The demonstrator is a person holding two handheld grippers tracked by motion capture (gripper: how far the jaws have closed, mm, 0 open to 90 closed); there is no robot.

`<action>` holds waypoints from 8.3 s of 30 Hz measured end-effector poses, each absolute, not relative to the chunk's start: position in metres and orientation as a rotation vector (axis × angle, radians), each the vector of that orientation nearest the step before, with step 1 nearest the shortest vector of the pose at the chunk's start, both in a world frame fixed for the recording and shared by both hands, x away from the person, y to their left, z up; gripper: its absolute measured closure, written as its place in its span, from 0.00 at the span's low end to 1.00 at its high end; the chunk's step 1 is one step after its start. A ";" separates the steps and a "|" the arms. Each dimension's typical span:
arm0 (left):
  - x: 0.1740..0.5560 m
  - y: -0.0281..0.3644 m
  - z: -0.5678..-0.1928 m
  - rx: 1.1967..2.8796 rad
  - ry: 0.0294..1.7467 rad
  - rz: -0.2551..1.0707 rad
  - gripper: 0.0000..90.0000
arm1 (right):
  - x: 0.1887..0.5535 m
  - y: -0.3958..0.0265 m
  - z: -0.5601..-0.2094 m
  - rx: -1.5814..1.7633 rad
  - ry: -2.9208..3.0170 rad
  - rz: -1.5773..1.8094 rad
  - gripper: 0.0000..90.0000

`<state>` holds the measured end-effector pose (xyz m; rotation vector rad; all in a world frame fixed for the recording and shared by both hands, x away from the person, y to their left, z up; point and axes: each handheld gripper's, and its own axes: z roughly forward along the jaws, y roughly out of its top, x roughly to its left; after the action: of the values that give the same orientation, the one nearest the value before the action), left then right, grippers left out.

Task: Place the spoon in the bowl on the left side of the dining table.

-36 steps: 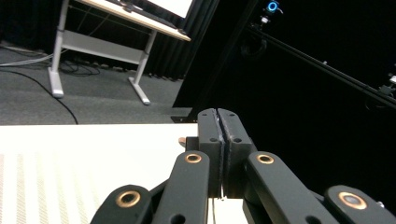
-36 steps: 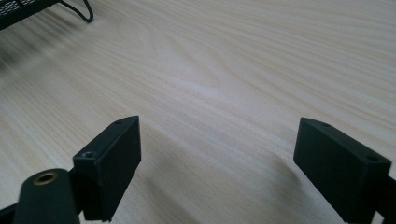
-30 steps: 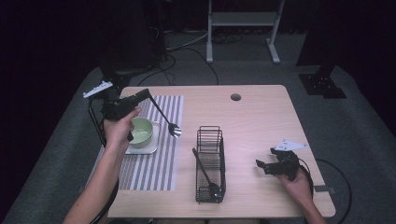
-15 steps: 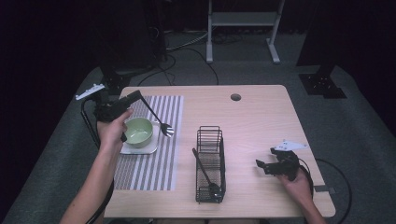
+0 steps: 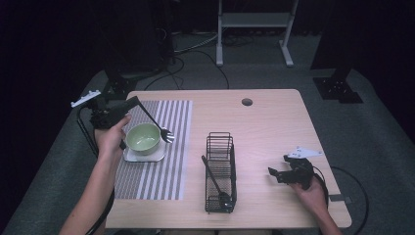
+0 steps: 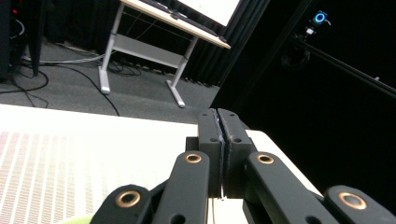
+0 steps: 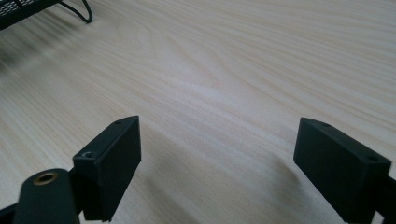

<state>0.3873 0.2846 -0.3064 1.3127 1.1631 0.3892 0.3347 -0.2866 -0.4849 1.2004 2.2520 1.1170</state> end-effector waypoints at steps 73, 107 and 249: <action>0.383 0.349 -0.339 1.222 1.374 0.537 0.99 | 0.335 -0.286 -0.485 1.199 2.254 1.111 0.15; 0.380 0.361 -0.366 1.203 1.435 0.554 0.99 | 0.335 -0.286 -0.485 1.197 2.255 1.109 0.16; 0.332 0.348 -0.433 1.417 1.455 0.518 0.28 | 0.336 -0.288 -0.485 1.223 2.243 1.120 0.16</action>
<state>0.3320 0.3481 -0.4329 1.4170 1.4550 0.5178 0.3358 -0.2883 -0.4850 1.2225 2.2433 1.1199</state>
